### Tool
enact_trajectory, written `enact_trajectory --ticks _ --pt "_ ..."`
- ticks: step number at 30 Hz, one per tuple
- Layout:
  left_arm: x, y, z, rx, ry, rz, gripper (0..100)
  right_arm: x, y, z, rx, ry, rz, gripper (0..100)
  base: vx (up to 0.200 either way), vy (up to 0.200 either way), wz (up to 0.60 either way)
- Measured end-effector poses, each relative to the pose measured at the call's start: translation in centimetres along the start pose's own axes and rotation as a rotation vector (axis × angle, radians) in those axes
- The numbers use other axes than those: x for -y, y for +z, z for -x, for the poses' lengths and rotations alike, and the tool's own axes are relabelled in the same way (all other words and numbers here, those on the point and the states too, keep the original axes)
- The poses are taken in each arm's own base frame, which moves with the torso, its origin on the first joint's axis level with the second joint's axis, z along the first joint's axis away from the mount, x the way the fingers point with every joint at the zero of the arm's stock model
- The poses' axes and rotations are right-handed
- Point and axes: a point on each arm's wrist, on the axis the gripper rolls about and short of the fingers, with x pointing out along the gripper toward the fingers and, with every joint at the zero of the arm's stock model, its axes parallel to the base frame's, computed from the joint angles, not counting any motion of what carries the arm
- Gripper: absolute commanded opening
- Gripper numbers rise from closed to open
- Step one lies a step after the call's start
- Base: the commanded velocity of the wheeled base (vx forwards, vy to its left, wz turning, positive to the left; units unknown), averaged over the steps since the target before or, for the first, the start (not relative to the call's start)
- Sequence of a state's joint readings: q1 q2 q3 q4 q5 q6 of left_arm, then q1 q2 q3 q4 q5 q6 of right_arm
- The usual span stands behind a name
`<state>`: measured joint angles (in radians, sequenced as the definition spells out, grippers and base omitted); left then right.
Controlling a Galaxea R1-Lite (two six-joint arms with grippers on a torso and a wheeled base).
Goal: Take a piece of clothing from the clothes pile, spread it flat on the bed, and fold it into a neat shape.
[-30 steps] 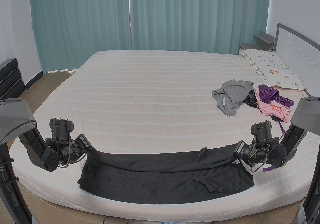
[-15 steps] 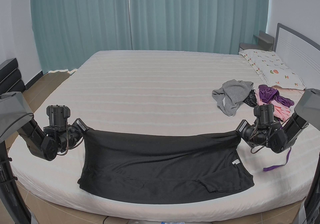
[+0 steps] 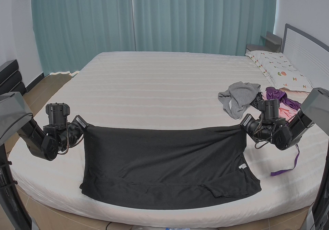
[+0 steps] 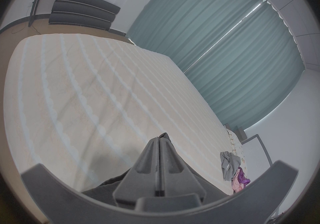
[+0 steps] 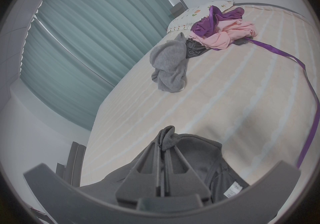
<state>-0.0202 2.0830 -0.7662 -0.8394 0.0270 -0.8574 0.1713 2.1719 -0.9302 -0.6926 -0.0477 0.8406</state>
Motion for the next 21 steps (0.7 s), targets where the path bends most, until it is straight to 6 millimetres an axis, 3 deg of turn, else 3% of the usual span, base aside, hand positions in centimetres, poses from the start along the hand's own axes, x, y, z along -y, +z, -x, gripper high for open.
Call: enact_trajectory --ticks 21 --pt "0.3 1.1 0.6 0.031 -0.015 0.007 0 -0.1 0.2 -1.0 0.011 0.014 0.001 0 0.000 0.000 0.00"
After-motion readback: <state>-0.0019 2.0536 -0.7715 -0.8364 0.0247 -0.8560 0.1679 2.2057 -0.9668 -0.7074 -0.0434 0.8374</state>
